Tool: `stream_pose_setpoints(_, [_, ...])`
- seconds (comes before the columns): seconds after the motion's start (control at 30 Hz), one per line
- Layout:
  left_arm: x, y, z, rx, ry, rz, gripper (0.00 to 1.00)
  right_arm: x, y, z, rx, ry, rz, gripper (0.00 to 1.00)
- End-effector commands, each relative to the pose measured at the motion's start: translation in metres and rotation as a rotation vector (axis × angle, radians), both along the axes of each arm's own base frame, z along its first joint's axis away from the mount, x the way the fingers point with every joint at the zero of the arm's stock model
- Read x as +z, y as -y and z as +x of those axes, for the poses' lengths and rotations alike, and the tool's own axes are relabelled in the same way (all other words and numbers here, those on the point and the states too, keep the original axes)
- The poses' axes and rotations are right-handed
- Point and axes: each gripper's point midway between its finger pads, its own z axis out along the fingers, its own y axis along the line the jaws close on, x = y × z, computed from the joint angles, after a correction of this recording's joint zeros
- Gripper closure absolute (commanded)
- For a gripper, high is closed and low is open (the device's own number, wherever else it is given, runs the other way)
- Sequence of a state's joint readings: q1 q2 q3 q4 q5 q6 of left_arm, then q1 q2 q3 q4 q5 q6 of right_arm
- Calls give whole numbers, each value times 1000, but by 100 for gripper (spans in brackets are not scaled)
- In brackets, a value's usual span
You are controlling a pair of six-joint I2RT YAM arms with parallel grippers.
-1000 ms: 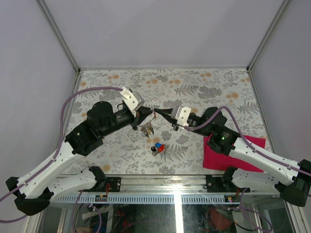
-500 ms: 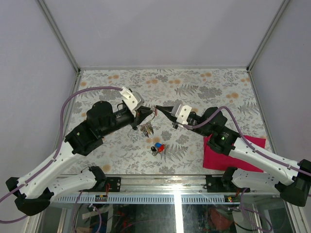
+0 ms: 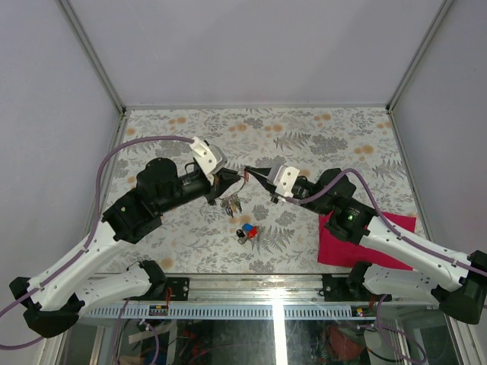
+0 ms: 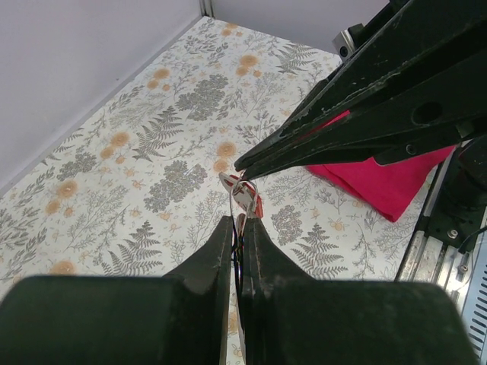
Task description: Put the keys on the keyring
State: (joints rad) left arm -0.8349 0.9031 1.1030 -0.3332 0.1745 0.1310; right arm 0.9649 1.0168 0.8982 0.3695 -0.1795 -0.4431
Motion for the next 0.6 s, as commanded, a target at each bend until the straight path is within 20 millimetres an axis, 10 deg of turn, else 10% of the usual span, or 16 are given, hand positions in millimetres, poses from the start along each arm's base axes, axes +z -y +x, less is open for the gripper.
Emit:
stream_pose_setpoints(0.0, [27, 5, -11, -75, 61, -53, 100, 28, 13, -3, -30, 65, 34, 96])
stream_pose_setpoints(0.57, [12, 13, -25, -177, 29, -1, 100, 16, 18, -16, 17, 46, -66, 88])
